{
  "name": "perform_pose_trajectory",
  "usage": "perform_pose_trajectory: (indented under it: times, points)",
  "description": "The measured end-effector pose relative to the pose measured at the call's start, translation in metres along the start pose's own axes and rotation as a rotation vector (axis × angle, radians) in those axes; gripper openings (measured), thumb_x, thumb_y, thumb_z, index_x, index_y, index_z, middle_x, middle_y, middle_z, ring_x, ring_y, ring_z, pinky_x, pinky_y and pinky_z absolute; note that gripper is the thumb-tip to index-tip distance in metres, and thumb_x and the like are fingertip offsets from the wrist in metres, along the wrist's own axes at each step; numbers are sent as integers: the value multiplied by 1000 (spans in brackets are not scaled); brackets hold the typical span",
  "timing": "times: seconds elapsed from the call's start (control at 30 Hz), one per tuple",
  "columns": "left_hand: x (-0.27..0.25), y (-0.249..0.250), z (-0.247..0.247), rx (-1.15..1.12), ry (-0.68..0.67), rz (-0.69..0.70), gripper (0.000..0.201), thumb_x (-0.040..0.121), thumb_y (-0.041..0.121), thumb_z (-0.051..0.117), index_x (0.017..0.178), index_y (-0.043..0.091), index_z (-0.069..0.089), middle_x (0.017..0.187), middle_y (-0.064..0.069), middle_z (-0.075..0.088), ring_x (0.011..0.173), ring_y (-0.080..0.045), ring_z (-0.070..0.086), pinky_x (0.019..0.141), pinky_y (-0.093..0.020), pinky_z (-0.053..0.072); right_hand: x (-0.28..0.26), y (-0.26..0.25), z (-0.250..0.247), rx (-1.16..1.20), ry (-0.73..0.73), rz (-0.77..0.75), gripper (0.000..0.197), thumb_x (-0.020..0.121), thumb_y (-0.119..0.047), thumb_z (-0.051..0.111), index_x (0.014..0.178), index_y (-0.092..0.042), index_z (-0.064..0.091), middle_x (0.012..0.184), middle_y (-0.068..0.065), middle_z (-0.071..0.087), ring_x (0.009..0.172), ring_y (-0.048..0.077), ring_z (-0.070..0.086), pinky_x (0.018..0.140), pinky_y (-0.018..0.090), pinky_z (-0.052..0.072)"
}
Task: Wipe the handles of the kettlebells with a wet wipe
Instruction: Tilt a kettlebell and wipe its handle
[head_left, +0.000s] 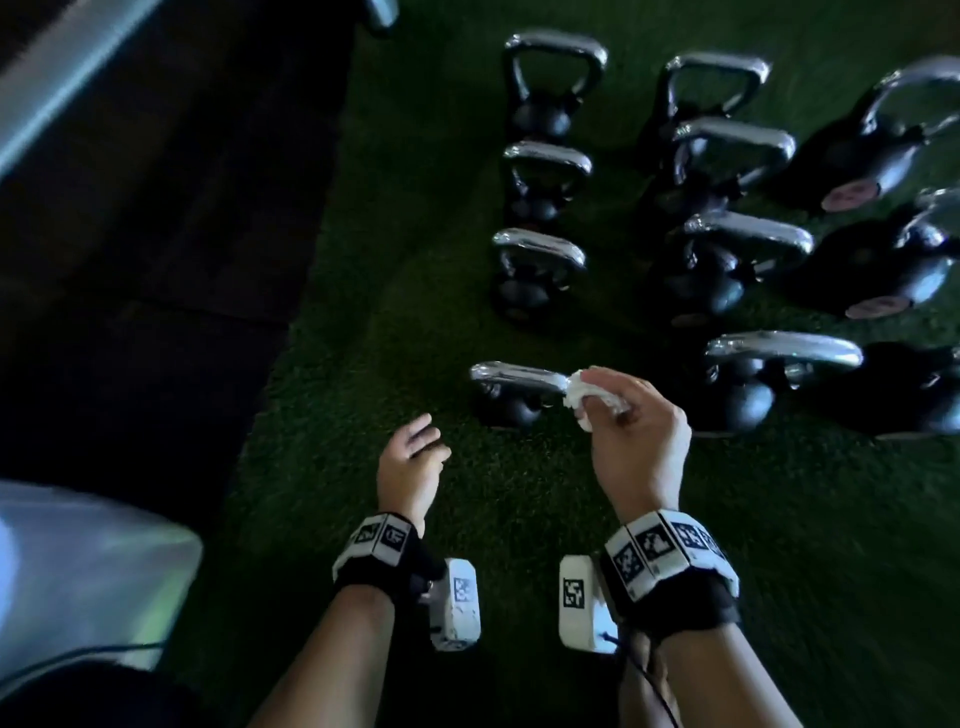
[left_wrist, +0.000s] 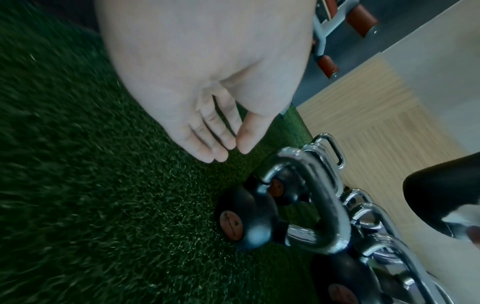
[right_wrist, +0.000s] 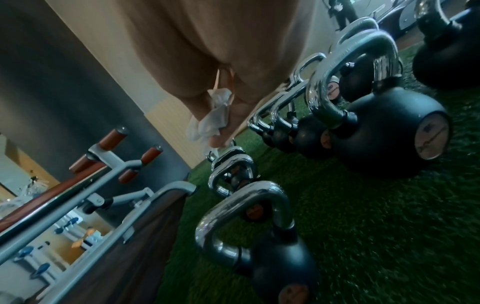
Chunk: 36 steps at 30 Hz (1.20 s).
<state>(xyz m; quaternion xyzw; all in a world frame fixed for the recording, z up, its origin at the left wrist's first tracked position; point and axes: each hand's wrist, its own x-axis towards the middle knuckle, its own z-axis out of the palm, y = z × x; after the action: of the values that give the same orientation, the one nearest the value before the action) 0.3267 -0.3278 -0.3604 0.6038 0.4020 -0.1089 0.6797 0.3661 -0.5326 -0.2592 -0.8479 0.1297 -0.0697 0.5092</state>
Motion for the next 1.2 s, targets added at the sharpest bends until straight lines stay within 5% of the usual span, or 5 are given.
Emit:
perform_pose_trajectory:
  times: [0.2, 0.37, 0.57, 0.7, 1.2]
  points:
    - [82, -34, 16, -124, -138, 46, 59, 89, -15, 62, 137, 20, 59, 132, -5, 63, 112, -15, 65, 95, -32, 52, 19, 51, 39, 71, 143, -131, 19, 79, -10, 80, 94, -22, 83, 107, -10, 70, 97, 5, 69, 76, 17, 58]
    - [117, -33, 48, 115, -310, 275, 83, 61, 14, 97, 134, 20, 58, 127, 3, 68, 117, -14, 65, 102, -30, 51, 20, 58, 64, 105, 217, -176, 12, 81, -19, 85, 93, -21, 83, 103, -12, 70, 95, 2, 69, 75, 12, 55]
    - [128, -31, 72, 338, -298, 407, 71, 46, 46, 100, 108, 28, 70, 107, 9, 76, 102, -10, 71, 94, -29, 54, 11, 49, 85, -77, 255, -297, 26, 88, -11, 77, 110, -23, 78, 101, -17, 68, 88, -7, 61, 79, 0, 43]
    - [125, -33, 74, 426, -257, 424, 58, 62, 38, 97, 109, 27, 65, 101, 13, 69, 93, -6, 64, 71, -7, 42, 10, 48, 104, -257, 262, -349, 25, 91, -10, 71, 109, -25, 80, 105, -11, 75, 97, 12, 62, 85, 19, 47]
    - [136, -44, 76, 424, -264, 466, 78, 45, 67, 87, 111, 31, 69, 105, 15, 75, 101, -5, 70, 93, -30, 57, 9, 70, 111, -430, 290, -421, 33, 85, 9, 67, 108, -13, 79, 98, 3, 71, 91, 24, 60, 81, 31, 50]
